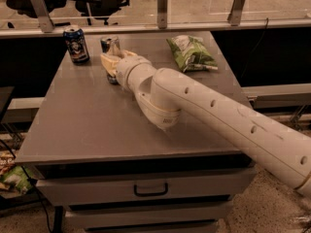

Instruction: Place redbull can upright

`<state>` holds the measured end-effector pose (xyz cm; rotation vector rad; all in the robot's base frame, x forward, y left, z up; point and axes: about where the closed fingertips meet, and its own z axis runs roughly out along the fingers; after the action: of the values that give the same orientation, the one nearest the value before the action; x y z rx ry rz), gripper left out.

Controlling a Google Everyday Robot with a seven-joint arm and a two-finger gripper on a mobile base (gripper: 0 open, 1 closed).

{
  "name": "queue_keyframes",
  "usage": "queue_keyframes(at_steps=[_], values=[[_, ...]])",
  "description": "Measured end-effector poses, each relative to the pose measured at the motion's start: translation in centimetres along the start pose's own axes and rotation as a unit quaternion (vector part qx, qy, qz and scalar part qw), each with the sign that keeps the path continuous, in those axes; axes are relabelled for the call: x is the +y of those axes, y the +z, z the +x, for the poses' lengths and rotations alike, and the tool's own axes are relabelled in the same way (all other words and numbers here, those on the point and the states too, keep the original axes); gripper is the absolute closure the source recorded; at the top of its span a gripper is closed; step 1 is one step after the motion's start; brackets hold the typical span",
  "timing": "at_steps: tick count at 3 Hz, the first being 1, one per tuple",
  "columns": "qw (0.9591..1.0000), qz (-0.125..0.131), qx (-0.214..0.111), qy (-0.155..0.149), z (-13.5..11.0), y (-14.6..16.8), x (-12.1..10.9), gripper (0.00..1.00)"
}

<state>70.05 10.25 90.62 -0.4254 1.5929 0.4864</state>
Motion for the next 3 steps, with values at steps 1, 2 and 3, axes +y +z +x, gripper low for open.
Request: queue_keyframes(at_steps=[1, 2, 3], values=[[0.9998, 0.001, -0.010, -0.015, 0.00, 0.14, 0.13, 0.59], [0.9994, -0.001, -0.024, -0.023, 0.24, 0.16, 0.25, 0.36], [0.9993, -0.002, -0.026, -0.026, 0.16, 0.22, 0.39, 0.12]])
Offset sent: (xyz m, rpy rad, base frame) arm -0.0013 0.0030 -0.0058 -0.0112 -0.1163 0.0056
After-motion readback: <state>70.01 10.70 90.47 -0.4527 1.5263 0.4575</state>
